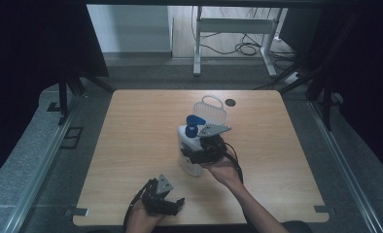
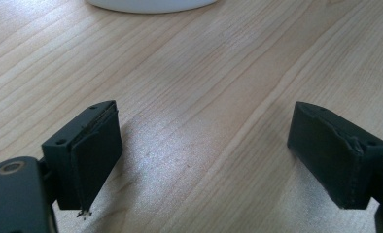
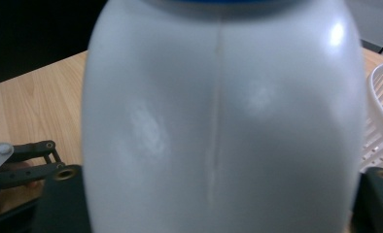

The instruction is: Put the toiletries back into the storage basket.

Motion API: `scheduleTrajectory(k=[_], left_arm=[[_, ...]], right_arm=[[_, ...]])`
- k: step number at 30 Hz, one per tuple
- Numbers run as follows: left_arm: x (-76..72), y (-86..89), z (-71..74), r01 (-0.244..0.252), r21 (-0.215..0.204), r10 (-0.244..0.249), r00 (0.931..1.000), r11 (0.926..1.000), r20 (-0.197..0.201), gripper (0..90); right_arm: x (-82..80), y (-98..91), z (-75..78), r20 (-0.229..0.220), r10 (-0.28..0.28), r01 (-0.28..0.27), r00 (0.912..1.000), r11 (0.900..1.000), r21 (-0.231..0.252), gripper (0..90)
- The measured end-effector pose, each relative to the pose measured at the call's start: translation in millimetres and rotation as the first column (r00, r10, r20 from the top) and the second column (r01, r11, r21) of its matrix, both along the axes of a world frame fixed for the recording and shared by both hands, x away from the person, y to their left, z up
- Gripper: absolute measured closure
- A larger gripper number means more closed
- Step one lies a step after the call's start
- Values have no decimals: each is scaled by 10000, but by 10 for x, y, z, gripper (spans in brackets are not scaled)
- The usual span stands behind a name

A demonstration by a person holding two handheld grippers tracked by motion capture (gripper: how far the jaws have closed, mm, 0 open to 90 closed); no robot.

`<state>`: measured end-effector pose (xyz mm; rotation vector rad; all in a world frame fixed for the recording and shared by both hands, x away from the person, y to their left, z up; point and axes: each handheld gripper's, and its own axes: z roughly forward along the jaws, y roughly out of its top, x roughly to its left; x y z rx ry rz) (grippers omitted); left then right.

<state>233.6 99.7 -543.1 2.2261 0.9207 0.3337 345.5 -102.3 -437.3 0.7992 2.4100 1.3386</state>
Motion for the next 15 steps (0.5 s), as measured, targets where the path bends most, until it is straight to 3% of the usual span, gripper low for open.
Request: scheduleTrajectory(k=[1,15], left_arm=[[0,-1,0,-5,1,5,10000,10000,0,118],[-1,0,2,1,17,-1,10000,10000,-14,118]], right_arm=[[-2,2,5,56,81,-81,10000,10000,-14,350],[10,-25,54,136,247,-242,9996,9990,-368,374]])
